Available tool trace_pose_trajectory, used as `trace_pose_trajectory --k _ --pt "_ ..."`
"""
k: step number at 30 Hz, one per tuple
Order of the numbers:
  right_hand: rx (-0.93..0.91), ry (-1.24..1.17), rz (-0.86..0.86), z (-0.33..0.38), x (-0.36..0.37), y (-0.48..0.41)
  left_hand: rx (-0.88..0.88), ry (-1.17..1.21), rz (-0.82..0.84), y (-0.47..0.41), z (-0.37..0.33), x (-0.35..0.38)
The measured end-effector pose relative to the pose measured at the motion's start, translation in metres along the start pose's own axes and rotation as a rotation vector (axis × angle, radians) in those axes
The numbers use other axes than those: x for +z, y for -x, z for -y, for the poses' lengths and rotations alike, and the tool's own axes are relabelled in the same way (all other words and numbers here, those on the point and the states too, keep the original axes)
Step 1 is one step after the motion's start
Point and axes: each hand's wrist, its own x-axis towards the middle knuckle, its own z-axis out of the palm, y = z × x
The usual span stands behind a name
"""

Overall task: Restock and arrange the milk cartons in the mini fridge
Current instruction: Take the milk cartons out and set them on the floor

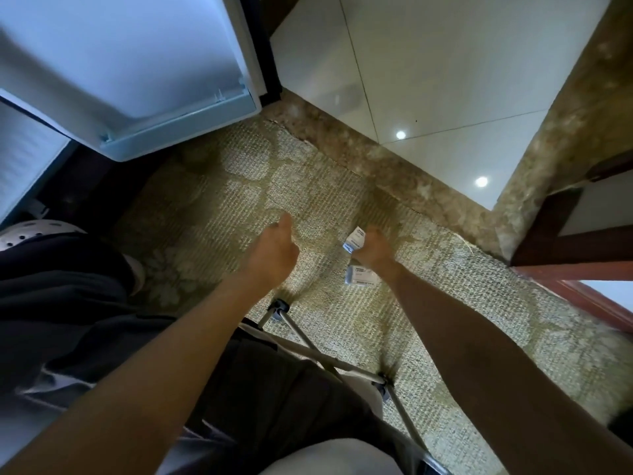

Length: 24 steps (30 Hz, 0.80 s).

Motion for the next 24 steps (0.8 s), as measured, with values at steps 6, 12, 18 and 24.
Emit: trace_pose_trajectory --k 6,12,18,24 --pt "-0.542 0.059 -0.216 0.077 -0.037 0.047 -0.063 0.056 -0.056 0.006 0.001 -0.044" --pt "-0.924 0.068 -0.326 0.203 -0.078 0.102 -0.161 0.118 -0.429 0.034 0.036 -0.143" --pt "-1.151 0.086 -0.324 0.336 -0.067 0.170 -0.303 0.195 -0.747 0.098 0.115 -0.228" --pt "-1.267 0.098 -0.172 0.450 -0.013 0.220 -0.459 0.245 -0.858 0.145 0.200 -0.278"
